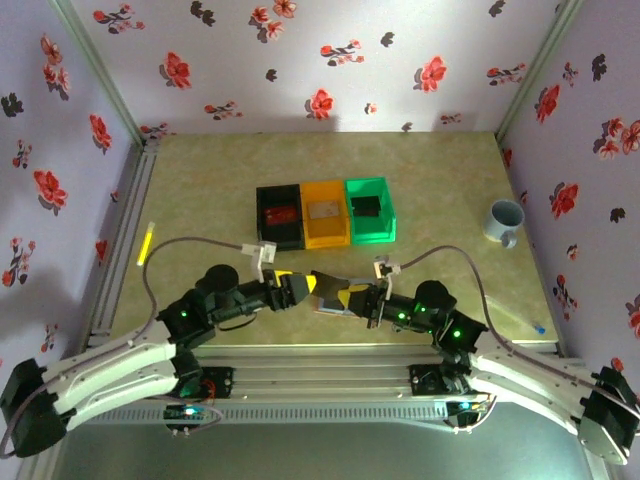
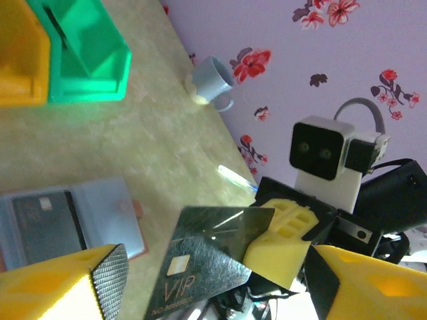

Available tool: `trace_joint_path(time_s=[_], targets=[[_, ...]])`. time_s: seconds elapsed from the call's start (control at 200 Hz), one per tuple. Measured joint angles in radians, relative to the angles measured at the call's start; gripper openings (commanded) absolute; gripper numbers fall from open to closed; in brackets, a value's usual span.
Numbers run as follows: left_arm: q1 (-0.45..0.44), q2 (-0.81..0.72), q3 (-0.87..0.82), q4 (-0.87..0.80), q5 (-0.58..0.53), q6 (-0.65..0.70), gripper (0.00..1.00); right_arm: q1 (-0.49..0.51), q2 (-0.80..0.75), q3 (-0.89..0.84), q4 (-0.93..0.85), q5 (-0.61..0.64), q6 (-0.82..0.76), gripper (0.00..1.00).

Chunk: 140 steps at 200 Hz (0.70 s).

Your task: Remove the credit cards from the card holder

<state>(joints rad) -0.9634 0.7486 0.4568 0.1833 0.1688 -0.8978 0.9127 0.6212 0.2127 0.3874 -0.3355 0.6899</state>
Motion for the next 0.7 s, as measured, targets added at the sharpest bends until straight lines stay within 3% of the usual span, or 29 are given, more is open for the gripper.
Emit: trace_joint_path(time_s=[0.145, 0.405, 0.7], targets=[[0.101, -0.068, 0.148, -0.247, -0.001, 0.090, 1.00, -0.046, -0.056, 0.060, -0.169, 0.031, -0.032, 0.00], [0.282, -0.024, 0.413, -0.646, -0.093, 0.253, 1.00, -0.167, -0.056, 0.206, -0.493, 0.125, -0.063, 0.00], [0.382, 0.145, 0.459, -0.810, -0.265, 0.359, 1.00, -0.230, 0.004, 0.406, -0.798, 0.216, -0.123, 0.00]])
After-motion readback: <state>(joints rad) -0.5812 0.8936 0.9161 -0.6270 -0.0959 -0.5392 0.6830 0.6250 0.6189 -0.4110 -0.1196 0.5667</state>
